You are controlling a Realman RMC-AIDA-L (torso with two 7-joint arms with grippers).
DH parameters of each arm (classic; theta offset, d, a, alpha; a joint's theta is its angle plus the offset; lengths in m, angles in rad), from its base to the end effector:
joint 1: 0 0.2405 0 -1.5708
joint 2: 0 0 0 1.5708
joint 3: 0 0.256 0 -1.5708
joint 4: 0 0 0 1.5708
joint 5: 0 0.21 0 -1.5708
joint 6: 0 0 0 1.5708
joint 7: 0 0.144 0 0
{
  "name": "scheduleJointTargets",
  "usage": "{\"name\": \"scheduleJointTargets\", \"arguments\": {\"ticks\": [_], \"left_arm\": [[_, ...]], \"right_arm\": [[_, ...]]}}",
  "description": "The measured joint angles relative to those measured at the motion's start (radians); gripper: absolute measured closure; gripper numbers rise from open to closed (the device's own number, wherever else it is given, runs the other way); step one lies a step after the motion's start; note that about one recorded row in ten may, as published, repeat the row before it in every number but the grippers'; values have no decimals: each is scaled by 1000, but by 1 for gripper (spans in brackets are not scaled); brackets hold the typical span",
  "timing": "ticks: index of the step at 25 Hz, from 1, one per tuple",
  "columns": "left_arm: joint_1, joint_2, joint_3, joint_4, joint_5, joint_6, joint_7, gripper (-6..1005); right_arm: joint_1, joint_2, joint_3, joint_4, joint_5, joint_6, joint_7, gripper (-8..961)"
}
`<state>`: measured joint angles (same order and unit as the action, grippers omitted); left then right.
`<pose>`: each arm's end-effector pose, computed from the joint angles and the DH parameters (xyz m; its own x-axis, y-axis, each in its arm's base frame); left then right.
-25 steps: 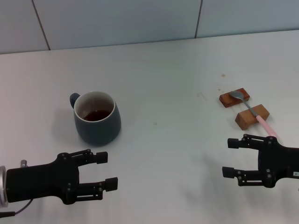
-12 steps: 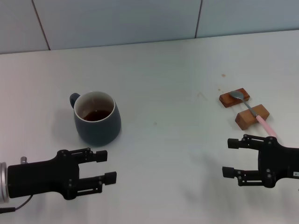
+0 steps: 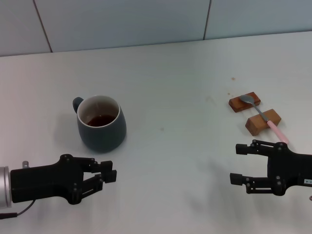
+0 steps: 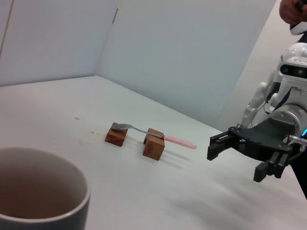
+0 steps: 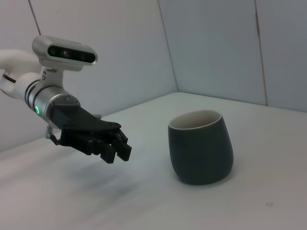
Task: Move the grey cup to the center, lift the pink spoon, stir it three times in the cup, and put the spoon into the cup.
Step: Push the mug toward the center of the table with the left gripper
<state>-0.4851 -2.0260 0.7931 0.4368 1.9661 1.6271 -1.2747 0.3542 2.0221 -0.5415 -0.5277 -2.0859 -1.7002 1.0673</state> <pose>-0.2851 0.2839 -0.0255 0.7625 0.4278 0.4854 0.4687 -0.8824 0.0414 0.3285 0.2546 0.0111 0.8013 -0.2925 -0.5219 -0.4370 -0.8819 -0.1767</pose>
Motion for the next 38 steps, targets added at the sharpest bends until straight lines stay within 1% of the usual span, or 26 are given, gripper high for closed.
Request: {"name": "scheduleJointTargets", "arguments": {"ticks": [5,7,10,11,12,13,15,16,17,18,19,20,21,22,23,24,25,28,29,30,31,33,36,37,38], "left_arm": [[-2,0,-6,1,-2,2,0,725],[-2,0,-8,2,-8,4,1,798],[0,-6,-56,2,-22,1,28,907],[2,-11,-89,2,-24,-3,46,943],[2,-11,-89,2,-24,-3,46,953],[14,-27,-189,2,-25,-21,120,962],[23,-37,-271,-6,-25,-45,194,982],[23,-37,-271,-6,-25,-45,194,991],[25,-39,-300,-15,-26,-55,219,1001],[28,-41,-382,-54,-31,-86,296,1001],[28,-41,-382,-54,-31,-86,296,1001],[29,-42,-446,-98,-36,-115,376,1000],[29,-42,-446,-98,-36,-115,376,1000],[31,-42,-492,-134,-44,-142,452,1000],[33,-43,-572,-209,-56,-208,623,1000],[33,-43,-572,-209,-56,-208,623,1000],[33,-44,-603,-246,-61,-244,707,999],[33,-44,-603,-246,-61,-244,707,999],[33,-45,-623,-272,-65,-273,773,998],[33,-45,-623,-272,-65,-273,773,998],[38,-47,-704,-370,-75,-352,1005,998],[38,-47,-704,-370,-75,-352,1005,998],[38,-47,-704,-370,-75,-352,1005,997],[41,-47,-730,-418,-76,-383,1115,997],[30,-49,-769,-495,-76,-445,1249,997]], "right_arm": [[0,3,1,0,2,1,0,142],[-1,4,2,0,3,1,0,142],[-2,4,7,0,4,1,0,142],[-3,4,9,0,5,1,0,142],[-3,5,13,0,5,1,0,142],[-5,7,21,0,6,2,0,142],[-5,10,25,-2,6,2,-1,142],[-6,12,29,-4,6,2,-3,141],[-7,14,31,-6,6,2,-4,141],[-7,15,35,-8,6,2,-4,141],[-7,15,35,-8,6,2,-4,141],[-7,15,38,-8,6,2,-4,141],[-7,15,42,-8,6,2,-5,141],[-7,16,44,-7,6,2,-5,142],[-6,18,46,-6,6,2,-6,142],[-6,18,46,-6,6,2,-6,142],[-5,18,46,-4,6,2,-6,142],[-3,19,47,-2,7,2,-6,142],[-3,19,47,-2,7,2,-6,142],[-3,20,48,-3,8,2,-6,142],[-3,22,50,-4,8,2,-6,142],[-5,28,59,-9,9,2,-7,141],[-5,28,60,-9,9,2,-7,141],[-6,28,60,-9,9,2,-7,141],[-7,29,60,-9,9,2,-7,141]]}}
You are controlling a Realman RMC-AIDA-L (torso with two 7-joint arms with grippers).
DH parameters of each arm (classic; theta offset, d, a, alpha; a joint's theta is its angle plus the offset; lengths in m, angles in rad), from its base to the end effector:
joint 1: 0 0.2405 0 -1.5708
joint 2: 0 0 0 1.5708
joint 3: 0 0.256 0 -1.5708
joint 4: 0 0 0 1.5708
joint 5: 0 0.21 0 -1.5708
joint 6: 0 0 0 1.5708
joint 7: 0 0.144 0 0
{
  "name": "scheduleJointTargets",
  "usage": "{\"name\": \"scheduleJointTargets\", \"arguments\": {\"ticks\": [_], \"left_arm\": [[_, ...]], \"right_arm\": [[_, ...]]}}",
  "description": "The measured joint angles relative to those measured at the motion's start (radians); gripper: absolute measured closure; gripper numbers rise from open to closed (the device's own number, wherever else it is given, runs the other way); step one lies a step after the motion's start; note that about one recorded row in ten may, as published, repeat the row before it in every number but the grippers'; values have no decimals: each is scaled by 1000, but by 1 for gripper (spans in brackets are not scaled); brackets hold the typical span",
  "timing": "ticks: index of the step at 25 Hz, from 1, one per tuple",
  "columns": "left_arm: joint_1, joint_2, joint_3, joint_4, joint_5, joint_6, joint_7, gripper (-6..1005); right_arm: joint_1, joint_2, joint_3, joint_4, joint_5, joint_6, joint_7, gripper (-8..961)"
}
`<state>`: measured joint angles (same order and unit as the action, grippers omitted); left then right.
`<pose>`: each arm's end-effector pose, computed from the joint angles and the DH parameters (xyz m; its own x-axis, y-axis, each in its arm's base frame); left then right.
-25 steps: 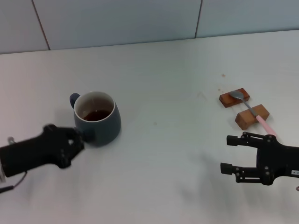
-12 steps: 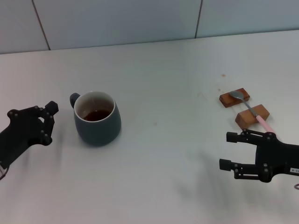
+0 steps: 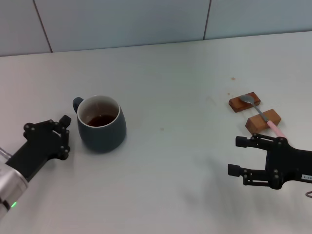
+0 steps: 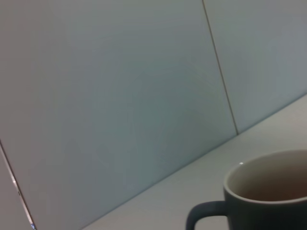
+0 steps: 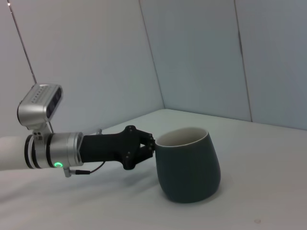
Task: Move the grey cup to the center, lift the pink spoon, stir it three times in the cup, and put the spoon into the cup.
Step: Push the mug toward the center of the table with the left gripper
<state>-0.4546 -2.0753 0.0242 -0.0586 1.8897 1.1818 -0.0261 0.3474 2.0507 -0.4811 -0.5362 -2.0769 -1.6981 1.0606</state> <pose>-0.3261 0.2986 -0.0625 0.9129 -0.0375 0.4064 0.3282 -0.5243 -0.7857 0.3264 0.2549 0.0088 0.7720 -0.2820 -0.5697 -0.4673 -0.8594 -0.2077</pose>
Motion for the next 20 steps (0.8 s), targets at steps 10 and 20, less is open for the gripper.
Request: {"name": "scheduleJointTargets", "arguments": {"ticks": [10,20], "left_arm": [[-35,-3,-13,-70,4,-58,66,994],[-80,-3,-1,-143,27,-64,69,992]], "right_arm": [[-8,0,1,4,0,-1,0,142],[-16,0,10,-1,0,-8,-6,141]]}}
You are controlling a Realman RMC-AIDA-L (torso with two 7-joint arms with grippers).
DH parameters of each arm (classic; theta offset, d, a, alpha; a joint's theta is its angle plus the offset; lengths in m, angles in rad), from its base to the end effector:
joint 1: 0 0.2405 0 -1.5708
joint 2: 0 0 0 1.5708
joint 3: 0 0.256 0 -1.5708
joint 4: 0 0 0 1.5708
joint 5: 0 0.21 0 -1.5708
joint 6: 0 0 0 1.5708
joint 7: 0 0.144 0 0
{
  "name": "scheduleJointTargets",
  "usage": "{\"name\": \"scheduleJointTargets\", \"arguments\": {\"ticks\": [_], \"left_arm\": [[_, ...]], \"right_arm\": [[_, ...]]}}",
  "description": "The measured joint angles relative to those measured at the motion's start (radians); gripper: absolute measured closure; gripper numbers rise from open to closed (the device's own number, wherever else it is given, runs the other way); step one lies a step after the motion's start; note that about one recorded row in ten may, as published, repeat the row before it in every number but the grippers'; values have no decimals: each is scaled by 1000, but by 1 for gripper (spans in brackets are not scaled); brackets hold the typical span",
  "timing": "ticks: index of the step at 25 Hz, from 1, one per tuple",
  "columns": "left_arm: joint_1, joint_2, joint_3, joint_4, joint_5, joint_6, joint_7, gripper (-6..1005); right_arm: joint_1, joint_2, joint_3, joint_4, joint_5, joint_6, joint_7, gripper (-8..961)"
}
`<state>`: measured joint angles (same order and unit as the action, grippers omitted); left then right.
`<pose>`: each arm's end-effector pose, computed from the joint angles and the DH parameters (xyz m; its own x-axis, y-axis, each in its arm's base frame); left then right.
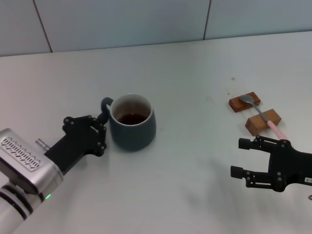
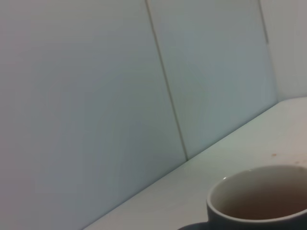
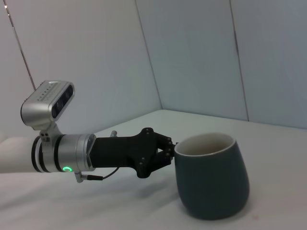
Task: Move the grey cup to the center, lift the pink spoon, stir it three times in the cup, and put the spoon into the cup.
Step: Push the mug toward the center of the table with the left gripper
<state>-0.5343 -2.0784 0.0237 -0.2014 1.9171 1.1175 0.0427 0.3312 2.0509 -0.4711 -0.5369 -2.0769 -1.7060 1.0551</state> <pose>-0.2843 0.3070 -0.0976 0.8985 -0.0705 0.4334 0.3016 -0.6182 -0.7259 0.3300 0.2493 0.0101 0.7656 -0.2865 -0.5760 -0.4782 -0.8524 -0.2116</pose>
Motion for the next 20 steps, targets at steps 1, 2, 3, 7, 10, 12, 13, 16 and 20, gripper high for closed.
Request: {"name": "scheduleJointTargets", "arguments": {"ticks": [1,2,3,7,10,12,13,16,20], "left_arm": [[-3,0,0,-5,1,-2,0,992],[-8,0,0,-13,4,-5,0,992],[-15,-1,0,-26,5,-11,0,992],[-38,-1,-1,-66,7,-40,1,991],[-49,-1,-2,-85,7,-53,2,990],[-55,-2,-3,-104,7,-56,3,990],[-55,-2,-3,-105,7,-56,2,990],[-47,-1,-19,-107,7,-55,-7,989],[-25,6,-51,-95,6,-45,-59,988]], "right_arm": [[-1,0,1,0,0,0,-3,141],[-1,0,1,0,0,0,-3,141],[-2,0,1,0,0,-1,-7,141],[-5,0,3,0,0,-1,-17,141],[-5,0,3,2,0,-1,-22,142],[-5,-1,3,3,0,-1,-23,142],[-5,-1,3,3,0,-1,-23,142],[-5,-2,3,3,0,-1,-24,141],[-4,-3,3,5,0,1,-26,141]]}}
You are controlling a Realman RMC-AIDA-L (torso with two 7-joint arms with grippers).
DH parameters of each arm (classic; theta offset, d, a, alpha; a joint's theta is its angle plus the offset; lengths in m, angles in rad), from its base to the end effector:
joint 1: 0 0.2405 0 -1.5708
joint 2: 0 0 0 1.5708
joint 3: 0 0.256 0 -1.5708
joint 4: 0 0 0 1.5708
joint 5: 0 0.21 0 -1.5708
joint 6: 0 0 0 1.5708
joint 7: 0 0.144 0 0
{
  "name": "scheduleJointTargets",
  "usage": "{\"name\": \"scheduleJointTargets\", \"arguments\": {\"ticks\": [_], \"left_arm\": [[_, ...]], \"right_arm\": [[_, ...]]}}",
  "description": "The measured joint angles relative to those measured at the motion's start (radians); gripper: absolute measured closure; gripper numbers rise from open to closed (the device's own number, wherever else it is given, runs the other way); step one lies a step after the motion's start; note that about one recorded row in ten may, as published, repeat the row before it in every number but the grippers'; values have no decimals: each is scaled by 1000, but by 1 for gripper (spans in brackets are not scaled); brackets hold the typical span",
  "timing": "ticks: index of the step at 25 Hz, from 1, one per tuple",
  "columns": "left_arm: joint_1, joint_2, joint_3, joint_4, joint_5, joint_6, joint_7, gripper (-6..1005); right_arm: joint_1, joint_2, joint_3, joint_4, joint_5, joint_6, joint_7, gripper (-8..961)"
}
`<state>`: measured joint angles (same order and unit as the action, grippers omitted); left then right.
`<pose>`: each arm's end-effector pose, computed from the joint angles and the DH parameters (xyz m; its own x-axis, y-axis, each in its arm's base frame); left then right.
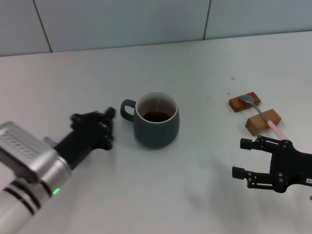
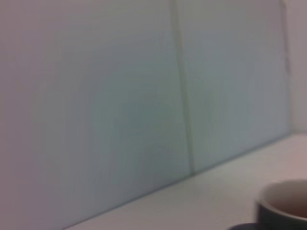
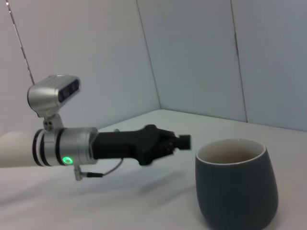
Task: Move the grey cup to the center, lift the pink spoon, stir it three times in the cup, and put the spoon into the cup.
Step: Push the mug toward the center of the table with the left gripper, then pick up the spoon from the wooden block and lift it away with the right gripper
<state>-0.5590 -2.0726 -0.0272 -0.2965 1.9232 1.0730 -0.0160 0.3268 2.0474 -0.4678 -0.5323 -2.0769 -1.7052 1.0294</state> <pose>-0.2653 0.3099 -0.1099 0.8446 0.0029 0.5354 0.4171 -0.6306 -0.6545 0.3321 0.2479 0.0110 0.7750 -0.2698 -0.5715 -0.4656 -0.8552 -0.2277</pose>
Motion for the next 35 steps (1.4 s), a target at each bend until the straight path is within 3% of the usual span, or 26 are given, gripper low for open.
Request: {"name": "scheduleJointTargets", "arguments": {"ticks": [2,3,4,5,6,7,8,10,11,12,13,15,16,22,35], "left_arm": [[38,11,0,88,17,86,-166,988],[38,11,0,88,17,86,-166,987],[53,12,19,178,53,167,-306,987],[53,12,19,178,53,167,-306,987],[71,12,51,329,120,268,-512,987],[71,12,51,329,120,268,-512,987],[73,12,84,399,150,310,-601,986],[73,12,84,399,150,310,-601,986],[75,16,143,485,176,370,-710,986],[79,31,293,618,186,493,-855,985],[81,38,333,646,187,535,-889,985],[82,43,353,662,187,562,-906,985],[87,57,402,700,188,643,-947,985],[98,90,424,718,206,751,-967,983],[109,93,452,750,232,684,-1088,949]], "right_arm": [[0,0,0,-1,0,1,0,141],[0,0,0,-2,0,1,0,141],[0,0,0,-2,0,0,0,141],[0,0,0,-2,0,0,0,141],[0,0,0,0,0,1,-1,141],[0,0,0,1,0,3,-3,141],[0,0,0,1,0,4,-6,141],[5,1,0,-2,0,5,-11,141],[5,1,0,-2,0,5,-11,141],[6,1,0,-3,0,5,-11,141],[9,2,0,-3,0,5,-11,141],[14,3,0,-4,0,4,-11,142],[14,3,0,-4,0,4,-11,142],[15,3,0,-5,16,0,-5,142],[11,4,0,1,21,4,1,142]]}}
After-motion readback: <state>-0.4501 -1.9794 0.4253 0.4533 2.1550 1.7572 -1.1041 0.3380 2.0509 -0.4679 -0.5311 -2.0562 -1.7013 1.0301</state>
